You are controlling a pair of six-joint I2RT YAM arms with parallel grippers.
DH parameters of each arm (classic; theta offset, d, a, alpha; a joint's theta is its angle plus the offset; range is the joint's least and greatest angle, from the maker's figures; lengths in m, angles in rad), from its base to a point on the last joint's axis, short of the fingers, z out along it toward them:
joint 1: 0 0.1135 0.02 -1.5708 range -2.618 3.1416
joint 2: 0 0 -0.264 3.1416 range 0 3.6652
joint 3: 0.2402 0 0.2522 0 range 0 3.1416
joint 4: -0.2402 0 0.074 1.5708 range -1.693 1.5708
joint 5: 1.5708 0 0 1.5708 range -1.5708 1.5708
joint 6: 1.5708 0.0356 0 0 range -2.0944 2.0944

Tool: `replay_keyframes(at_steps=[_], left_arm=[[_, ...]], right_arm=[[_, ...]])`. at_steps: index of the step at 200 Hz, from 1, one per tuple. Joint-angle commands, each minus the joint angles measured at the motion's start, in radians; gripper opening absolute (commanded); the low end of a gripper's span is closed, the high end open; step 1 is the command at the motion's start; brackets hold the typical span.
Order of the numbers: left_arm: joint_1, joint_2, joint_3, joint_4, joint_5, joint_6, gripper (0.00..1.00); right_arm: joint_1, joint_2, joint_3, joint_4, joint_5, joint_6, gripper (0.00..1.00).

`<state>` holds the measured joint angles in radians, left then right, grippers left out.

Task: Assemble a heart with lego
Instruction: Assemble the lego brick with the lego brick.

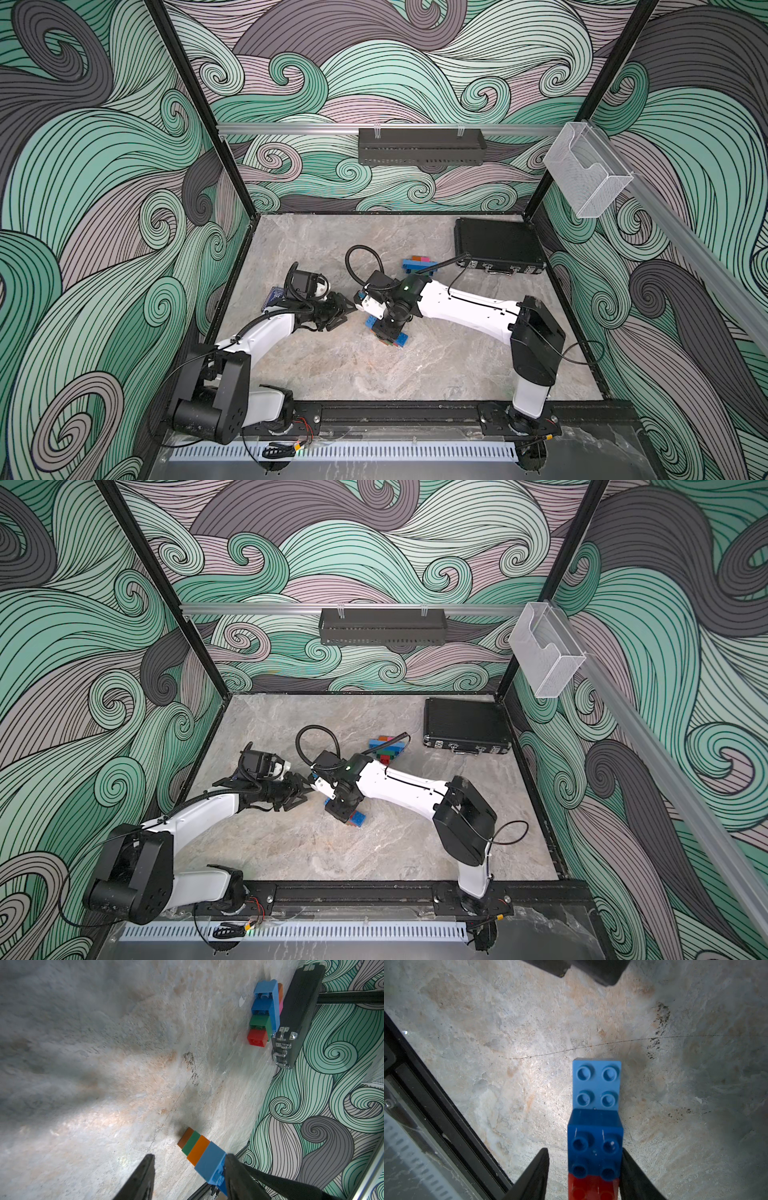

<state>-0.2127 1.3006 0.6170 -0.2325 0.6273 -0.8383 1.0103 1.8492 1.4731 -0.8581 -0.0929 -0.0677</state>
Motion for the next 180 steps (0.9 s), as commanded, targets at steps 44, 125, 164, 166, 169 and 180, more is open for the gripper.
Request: replay_keyframes(at_steps=[44, 125, 164, 166, 169, 180], left_arm=[[-0.004, -0.028, 0.032, -0.051, -0.02, 0.029, 0.55], [-0.004, -0.011, 0.027, -0.059, -0.038, 0.029, 0.55], [-0.004, 0.012, 0.039, -0.056, -0.038, 0.031, 0.55], [-0.004, 0.014, 0.039, -0.056, -0.038, 0.031, 0.54], [-0.004, 0.015, 0.039, -0.056, -0.038, 0.031, 0.54], [-0.004, 0.018, 0.043, -0.056, -0.04, 0.032, 0.54]], right_arm=[[-0.024, -0.015, -0.026, 0.015, -0.036, -0.025, 0.59], [-0.042, -0.005, -0.063, 0.056, -0.043, -0.041, 0.47], [-0.048, 0.002, -0.076, 0.067, -0.051, -0.04, 0.4], [-0.049, 0.001, -0.076, 0.068, -0.052, -0.041, 0.4], [-0.05, 0.0, -0.076, 0.068, -0.054, -0.043, 0.4], [-0.053, -0.005, -0.077, 0.074, -0.06, -0.046, 0.4]])
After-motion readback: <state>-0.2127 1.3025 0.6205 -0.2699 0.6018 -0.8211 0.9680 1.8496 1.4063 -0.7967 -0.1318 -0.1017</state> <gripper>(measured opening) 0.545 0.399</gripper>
